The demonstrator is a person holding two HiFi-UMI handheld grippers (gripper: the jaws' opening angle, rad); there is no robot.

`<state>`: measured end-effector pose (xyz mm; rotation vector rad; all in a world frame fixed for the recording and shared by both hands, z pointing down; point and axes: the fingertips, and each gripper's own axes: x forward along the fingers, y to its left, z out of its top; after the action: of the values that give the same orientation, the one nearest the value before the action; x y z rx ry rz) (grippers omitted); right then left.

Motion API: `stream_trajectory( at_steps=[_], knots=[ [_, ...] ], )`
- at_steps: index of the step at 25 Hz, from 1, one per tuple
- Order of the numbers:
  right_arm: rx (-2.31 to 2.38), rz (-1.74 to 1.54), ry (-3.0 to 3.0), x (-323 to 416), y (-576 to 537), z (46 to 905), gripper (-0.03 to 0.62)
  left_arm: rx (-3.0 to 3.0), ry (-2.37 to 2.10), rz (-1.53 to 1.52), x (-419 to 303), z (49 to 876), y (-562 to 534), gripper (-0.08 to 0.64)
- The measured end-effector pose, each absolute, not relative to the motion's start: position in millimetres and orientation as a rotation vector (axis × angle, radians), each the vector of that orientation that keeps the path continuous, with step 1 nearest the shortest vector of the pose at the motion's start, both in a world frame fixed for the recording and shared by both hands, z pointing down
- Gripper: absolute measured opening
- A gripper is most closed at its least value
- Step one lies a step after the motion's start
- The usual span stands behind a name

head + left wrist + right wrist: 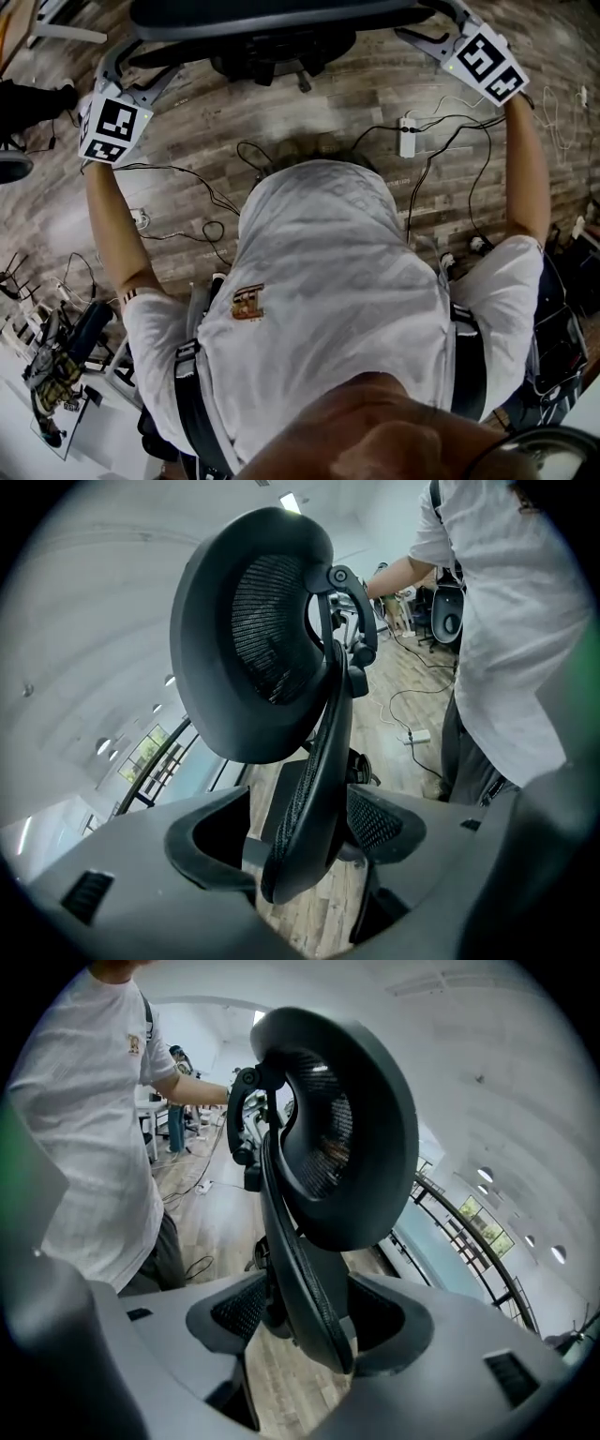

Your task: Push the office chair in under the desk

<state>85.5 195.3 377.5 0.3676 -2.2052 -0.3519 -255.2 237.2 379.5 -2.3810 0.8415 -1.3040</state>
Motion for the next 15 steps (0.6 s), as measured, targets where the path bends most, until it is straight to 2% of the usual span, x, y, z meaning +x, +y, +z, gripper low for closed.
stream_trajectory(
  at_steps=[13,15],
  knots=[
    [0.169,-0.362,-2.03,75,190,406,0.247,-2.414,0.636,-1.487,-250,413,227,0.321],
    [0.138,-0.365,-2.006,73,190,410,0.247,-2.408,0.62,-1.502,-248,415,226,0.298]
  ],
)
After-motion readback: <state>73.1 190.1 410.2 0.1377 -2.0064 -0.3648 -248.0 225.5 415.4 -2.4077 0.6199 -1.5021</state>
